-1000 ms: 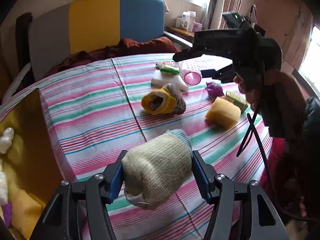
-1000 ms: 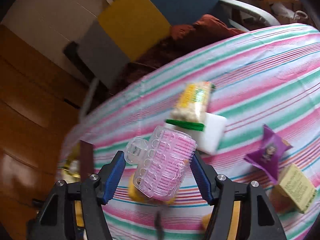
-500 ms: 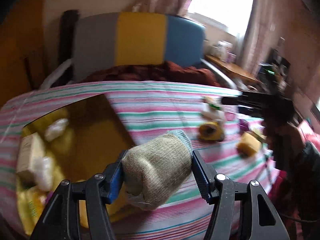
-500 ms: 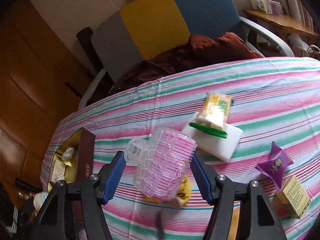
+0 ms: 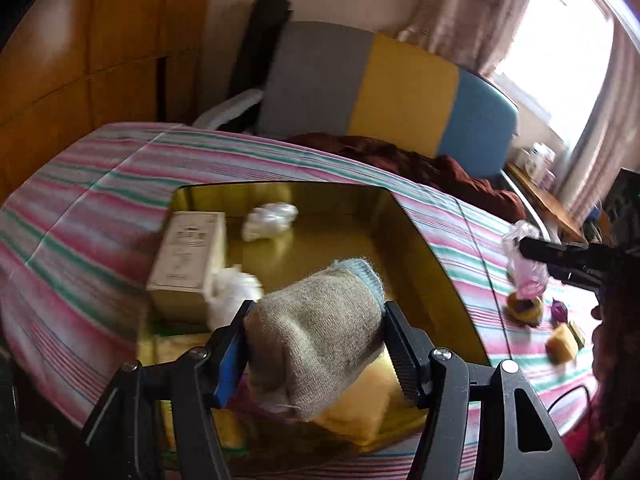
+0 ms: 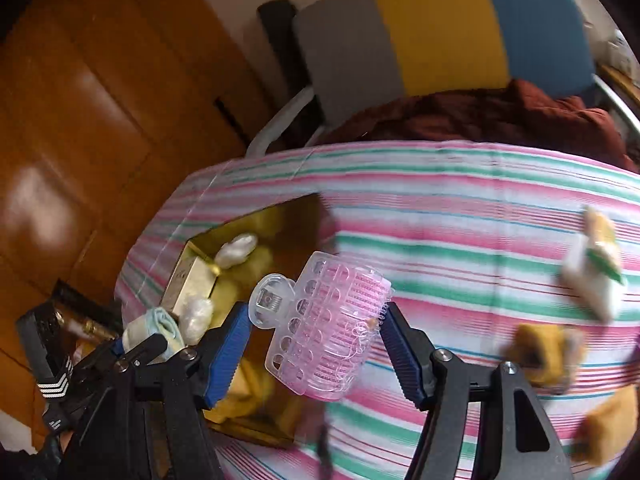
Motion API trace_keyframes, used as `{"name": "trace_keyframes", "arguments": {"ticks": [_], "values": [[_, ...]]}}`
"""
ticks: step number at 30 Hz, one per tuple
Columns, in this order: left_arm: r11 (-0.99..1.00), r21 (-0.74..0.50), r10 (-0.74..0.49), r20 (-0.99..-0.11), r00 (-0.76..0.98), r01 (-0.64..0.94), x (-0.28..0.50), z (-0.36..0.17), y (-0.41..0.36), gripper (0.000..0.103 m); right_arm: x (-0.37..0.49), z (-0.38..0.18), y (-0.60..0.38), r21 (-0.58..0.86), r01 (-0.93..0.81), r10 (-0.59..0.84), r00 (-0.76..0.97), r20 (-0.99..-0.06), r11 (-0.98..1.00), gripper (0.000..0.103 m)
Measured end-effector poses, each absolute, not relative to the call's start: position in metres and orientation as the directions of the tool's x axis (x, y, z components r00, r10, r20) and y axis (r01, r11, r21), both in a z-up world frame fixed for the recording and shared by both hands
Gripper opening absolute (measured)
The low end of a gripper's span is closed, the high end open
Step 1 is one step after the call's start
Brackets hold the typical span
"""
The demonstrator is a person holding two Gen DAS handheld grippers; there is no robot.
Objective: Organize objects
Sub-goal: 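Carry the sock and hair roller into the gold box and release both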
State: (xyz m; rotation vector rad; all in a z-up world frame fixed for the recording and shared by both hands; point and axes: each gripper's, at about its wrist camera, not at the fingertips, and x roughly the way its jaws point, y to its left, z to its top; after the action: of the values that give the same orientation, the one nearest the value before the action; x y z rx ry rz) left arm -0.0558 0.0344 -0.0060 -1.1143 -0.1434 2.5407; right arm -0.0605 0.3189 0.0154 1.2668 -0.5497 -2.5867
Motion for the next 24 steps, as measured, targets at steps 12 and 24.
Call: {"name": "trace_keyframes", "arguments": {"ticks": [12, 24], "values": [[-0.942, -0.246, 0.335, -0.713, -0.616, -0.228, -0.071, -0.026, 0.004, 0.063, -0.108, -0.026, 0.228, 0.392, 0.033, -0.359, -0.48, -0.801, -0.919, 0.067], [-0.961, -0.203, 0.276, -0.712, -0.646, -0.186, -0.073, -0.026, 0.001, 0.066, -0.114, -0.036, 0.225, 0.31, -0.022, -0.262, -0.476, -0.839, -0.951, 0.069]]}}
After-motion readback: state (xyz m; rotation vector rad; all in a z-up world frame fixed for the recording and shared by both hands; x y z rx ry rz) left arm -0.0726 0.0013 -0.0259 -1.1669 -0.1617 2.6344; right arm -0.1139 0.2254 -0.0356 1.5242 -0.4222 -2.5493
